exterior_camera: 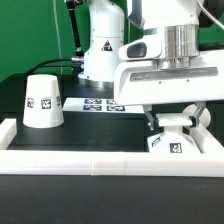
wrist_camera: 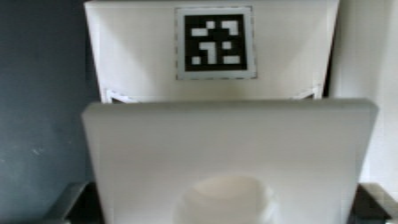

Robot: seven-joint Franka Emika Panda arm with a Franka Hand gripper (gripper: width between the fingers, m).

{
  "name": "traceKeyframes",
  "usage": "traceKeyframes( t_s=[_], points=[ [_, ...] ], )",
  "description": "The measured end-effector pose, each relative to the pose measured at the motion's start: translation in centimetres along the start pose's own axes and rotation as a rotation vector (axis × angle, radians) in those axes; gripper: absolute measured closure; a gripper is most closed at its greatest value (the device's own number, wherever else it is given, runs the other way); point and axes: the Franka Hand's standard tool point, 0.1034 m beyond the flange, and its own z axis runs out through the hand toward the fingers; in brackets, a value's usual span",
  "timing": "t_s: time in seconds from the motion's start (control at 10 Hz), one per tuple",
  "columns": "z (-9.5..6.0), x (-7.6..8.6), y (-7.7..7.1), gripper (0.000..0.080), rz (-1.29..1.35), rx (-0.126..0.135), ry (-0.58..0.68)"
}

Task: Assemble lamp

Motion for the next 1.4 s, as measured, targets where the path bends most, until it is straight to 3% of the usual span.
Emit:
traceKeyframes(
  t_s=[0.5, 0.8, 0.9, 1.0, 1.1, 1.4],
  points=[
    [0.5, 2.4, -1.3, 0.0264, -0.068, 0.013, 0.072],
    [0.5, 2.5, -1.4, 0.0264, -0.098, 0.013, 0.074],
    [0.5, 2.5, -1.4, 0.0189, -0.098, 0.013, 0.074],
    [0.5, 2.5, -1.4, 0.0189, -0.098, 0.013, 0.074],
    [0.4, 2.4, -1.3, 0.0118, -0.098, 0.012, 0.072],
    [-1.8, -0.2, -1.2, 0.0100, -0.073, 0.004, 0.054]
  ],
)
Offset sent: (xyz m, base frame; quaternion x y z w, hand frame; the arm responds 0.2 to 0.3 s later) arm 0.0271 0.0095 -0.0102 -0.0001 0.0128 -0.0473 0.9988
